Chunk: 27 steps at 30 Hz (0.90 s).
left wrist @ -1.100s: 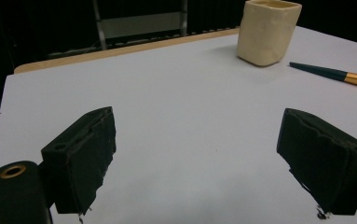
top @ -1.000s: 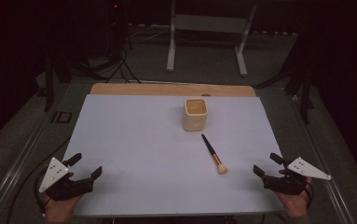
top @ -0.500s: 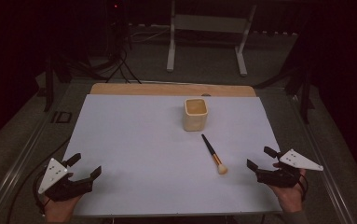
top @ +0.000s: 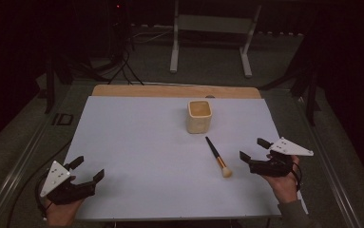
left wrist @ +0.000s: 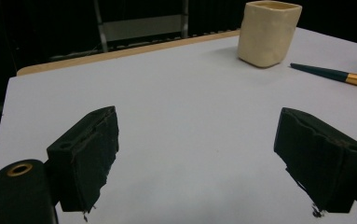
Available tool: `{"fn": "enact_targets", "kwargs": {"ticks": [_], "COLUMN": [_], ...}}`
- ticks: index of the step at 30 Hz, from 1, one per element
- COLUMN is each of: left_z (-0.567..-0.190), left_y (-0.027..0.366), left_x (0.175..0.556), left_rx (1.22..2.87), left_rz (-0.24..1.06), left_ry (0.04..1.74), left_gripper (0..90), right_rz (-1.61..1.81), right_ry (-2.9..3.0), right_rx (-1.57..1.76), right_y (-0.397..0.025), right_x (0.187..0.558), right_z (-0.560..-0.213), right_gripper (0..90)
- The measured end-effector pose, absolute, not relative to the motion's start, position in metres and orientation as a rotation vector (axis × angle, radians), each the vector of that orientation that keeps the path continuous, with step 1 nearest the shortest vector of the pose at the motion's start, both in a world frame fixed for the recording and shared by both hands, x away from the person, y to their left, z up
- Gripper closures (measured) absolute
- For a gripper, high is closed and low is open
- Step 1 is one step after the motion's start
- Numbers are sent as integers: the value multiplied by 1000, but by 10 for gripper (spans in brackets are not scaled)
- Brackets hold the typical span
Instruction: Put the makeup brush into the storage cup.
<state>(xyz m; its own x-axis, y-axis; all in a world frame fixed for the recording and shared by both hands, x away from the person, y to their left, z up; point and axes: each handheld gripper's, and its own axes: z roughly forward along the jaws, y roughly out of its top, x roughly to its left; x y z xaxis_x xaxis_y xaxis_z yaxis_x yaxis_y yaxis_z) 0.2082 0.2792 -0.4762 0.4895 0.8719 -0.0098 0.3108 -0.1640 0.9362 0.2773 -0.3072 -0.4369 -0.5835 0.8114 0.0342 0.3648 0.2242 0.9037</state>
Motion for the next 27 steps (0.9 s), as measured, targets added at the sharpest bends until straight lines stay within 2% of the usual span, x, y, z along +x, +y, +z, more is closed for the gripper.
{"fn": "enact_targets", "kwargs": {"ticks": [27], "left_z": [-476], "left_y": [280], "left_x": [208], "left_rx": [1709], "left_rz": [687], "left_ry": [1013], "left_gripper": [150], "right_rz": [1315], "right_ry": [2133], "right_rx": [974], "right_y": [-245], "right_x": [318], "right_z": [-409], "right_gripper": [133]}}
